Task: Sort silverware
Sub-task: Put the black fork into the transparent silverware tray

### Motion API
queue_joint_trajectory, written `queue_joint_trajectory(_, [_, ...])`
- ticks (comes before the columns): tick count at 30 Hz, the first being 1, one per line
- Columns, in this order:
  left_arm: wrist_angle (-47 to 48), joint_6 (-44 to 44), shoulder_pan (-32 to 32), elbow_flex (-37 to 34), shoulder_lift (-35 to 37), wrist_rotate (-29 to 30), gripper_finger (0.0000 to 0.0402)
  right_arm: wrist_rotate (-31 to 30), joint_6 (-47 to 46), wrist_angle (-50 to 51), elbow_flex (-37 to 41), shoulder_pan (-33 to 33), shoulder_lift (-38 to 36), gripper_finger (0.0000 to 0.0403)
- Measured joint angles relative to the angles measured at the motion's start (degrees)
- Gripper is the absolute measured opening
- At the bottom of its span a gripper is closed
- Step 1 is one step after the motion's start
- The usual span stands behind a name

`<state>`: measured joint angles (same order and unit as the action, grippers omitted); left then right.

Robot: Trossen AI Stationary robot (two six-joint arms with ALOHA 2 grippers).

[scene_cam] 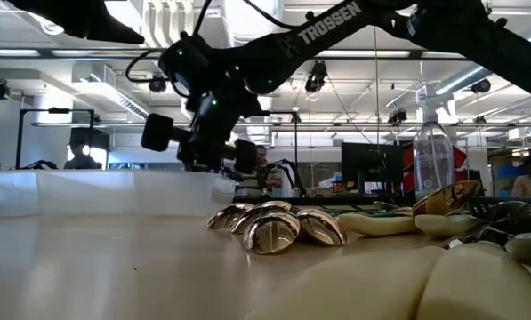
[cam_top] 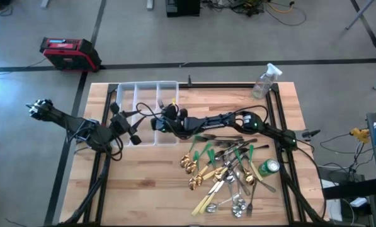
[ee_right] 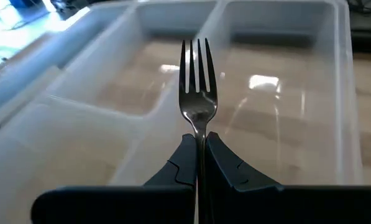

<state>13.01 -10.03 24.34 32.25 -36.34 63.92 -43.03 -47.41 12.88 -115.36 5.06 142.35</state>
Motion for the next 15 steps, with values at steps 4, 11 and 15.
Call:
queue_joint_trajectory(4, [-1.0,-2.8,0.0,0.0,0.2,0.0,0.0125,0.8,-2.4,0.9,0.0,1.7,0.4,0.0])
queue_joint_trajectory(11, [-1.8,-1.0,-0.1,1.9,0.1,0.0,0.0119,3.4,-2.0,3.9,-1.6,3.3,0.4,0.0])
queue_joint_trajectory(15, [-1.8,-0.5,0.0,3.2,-0.7,0.0,0.0119,2.9,0.8,9.5,-1.7,3.3,0.4,0.0])
